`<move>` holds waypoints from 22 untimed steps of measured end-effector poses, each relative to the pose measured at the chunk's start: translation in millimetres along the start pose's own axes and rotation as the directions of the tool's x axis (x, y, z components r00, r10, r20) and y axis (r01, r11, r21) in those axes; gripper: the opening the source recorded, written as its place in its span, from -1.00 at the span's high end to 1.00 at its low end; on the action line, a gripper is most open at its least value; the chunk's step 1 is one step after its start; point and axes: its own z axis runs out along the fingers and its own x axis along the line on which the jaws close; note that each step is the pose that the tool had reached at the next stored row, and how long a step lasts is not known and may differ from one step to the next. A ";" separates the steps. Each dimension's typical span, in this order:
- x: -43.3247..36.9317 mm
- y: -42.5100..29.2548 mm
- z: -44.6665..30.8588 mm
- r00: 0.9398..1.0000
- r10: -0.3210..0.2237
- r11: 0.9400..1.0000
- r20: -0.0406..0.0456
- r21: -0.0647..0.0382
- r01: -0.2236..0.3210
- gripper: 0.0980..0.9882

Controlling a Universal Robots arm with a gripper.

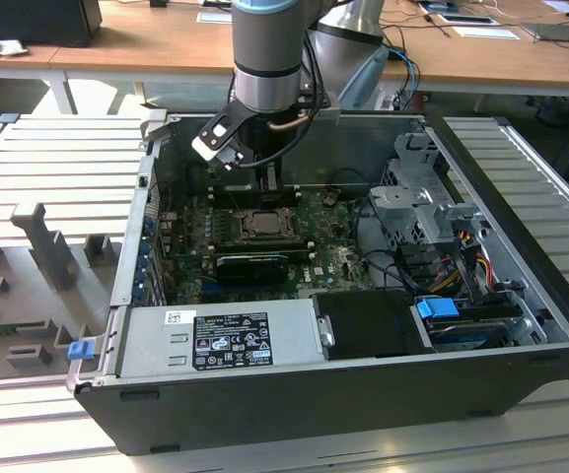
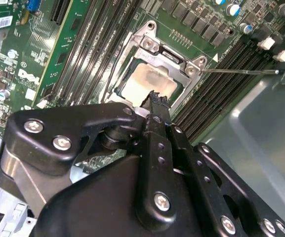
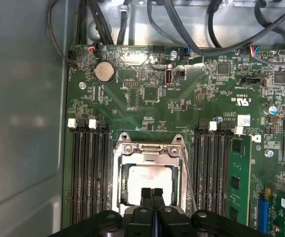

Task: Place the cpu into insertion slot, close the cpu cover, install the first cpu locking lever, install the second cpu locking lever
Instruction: 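Close the cpu cover, then install the first cpu locking lever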

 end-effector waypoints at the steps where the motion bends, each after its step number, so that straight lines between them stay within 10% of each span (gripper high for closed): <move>1: 0.1 -0.7 0.0 1.000 0.000 1.000 0.000 0.000 0.000 0.98; 15: 0.2 -2.9 -4.0 1.000 0.000 1.000 0.000 0.000 0.000 0.98; 22: 0.8 -2.2 -21.6 1.000 0.000 1.000 0.000 0.000 0.000 0.98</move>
